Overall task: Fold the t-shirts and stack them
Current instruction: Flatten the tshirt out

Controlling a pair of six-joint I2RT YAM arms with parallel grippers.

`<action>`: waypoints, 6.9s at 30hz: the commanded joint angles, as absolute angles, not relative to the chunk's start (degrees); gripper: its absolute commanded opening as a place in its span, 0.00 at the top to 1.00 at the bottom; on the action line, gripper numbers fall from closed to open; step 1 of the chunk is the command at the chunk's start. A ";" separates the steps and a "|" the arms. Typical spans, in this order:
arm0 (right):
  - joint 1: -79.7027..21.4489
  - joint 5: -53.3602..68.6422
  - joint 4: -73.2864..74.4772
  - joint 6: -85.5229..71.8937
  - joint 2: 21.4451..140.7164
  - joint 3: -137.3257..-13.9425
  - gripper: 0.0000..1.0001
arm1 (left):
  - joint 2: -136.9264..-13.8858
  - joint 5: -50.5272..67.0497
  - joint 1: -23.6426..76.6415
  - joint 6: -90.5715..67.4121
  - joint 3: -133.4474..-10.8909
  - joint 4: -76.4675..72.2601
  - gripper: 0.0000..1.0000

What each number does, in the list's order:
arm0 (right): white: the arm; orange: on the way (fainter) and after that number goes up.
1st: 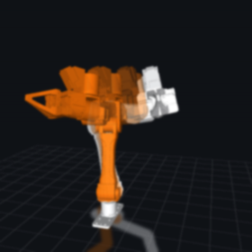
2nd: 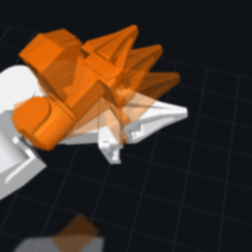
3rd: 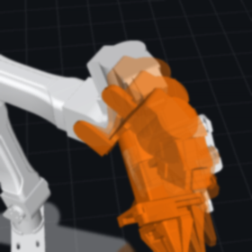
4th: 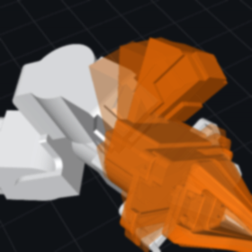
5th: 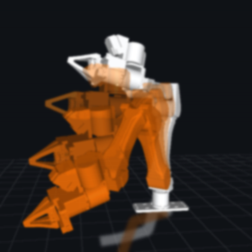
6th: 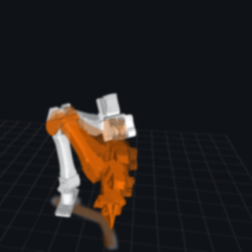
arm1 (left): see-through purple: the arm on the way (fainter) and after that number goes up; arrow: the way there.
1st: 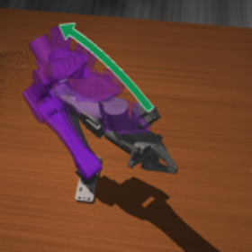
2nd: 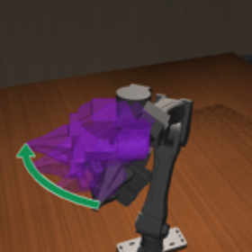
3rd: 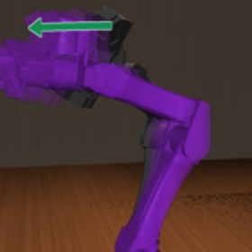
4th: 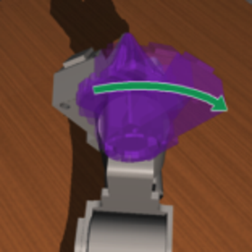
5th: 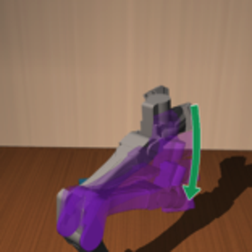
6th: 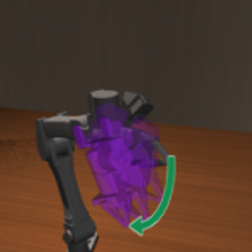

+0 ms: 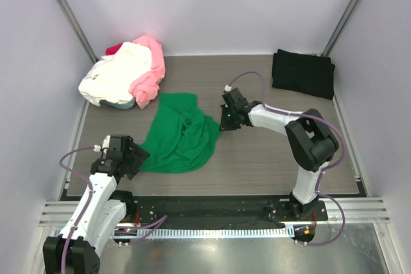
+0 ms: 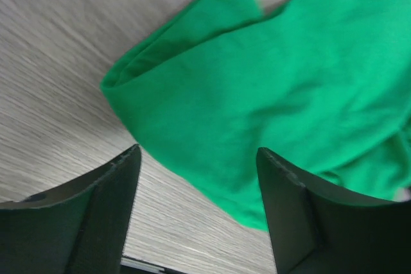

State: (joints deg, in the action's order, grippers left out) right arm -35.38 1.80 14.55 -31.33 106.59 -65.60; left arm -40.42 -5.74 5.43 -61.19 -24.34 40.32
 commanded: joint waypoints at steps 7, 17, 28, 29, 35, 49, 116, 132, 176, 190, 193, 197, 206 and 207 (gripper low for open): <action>-27.86 -1.32 23.99 -25.84 89.21 -64.96 0.99 | -45.78 -1.24 5.18 -63.63 -17.76 27.35 0.49; -27.69 -0.79 23.99 -27.33 86.22 -61.52 0.99 | -54.05 -1.47 15.52 -67.31 -18.54 17.14 0.34; -26.46 -1.05 24.52 -27.33 84.81 -60.73 0.99 | -63.70 -6.68 26.98 -70.31 -20.21 14.07 0.61; -26.28 -0.97 24.52 -27.33 84.73 -60.56 0.99 | -64.85 -6.59 28.29 -70.57 -20.48 12.67 0.68; -22.52 -0.88 27.06 -26.63 83.41 -61.25 0.99 | -68.39 -6.58 30.24 -67.86 -31.26 19.37 1.00; -9.23 -13.01 54.40 -21.45 72.44 -93.08 0.99 | -60.74 -3.34 7.74 -51.94 -79.98 53.35 1.00; -9.05 -9.67 49.66 -23.55 58.18 -56.25 0.99 | -106.52 -14.32 73.56 -61.09 -73.12 39.54 0.53; -9.14 -11.69 50.53 -23.91 58.80 -57.56 0.99 | -105.75 -18.80 74.18 -57.83 -72.42 46.03 1.00; -9.14 -20.11 55.19 -10.20 68.25 -106.72 0.99 | -71.70 -53.17 59.30 -27.33 -116.11 67.15 1.00; -7.56 -22.16 51.96 -20.39 94.00 -102.94 0.11 | -98.54 -8.79 13.54 -30.50 -98.45 57.58 0.29; -7.56 -17.95 48.54 -20.65 87.31 -91.70 0.11 | -93.27 -8.09 14.32 -30.94 -91.69 55.29 0.25; -7.56 -12.67 40.88 -21.97 79.64 -75.88 0.11 | -84.32 -7.47 18.79 -34.26 -80.62 51.60 0.25; -7.56 -2.03 32.96 -23.11 77.61 -59.60 0.13 | -75.41 -7.21 35.14 -49.82 -54.25 40.79 0.28; -7.56 -1.93 32.70 -23.12 77.26 -59.15 0.13 | -75.50 -7.21 36.20 -51.23 -52.75 38.52 0.30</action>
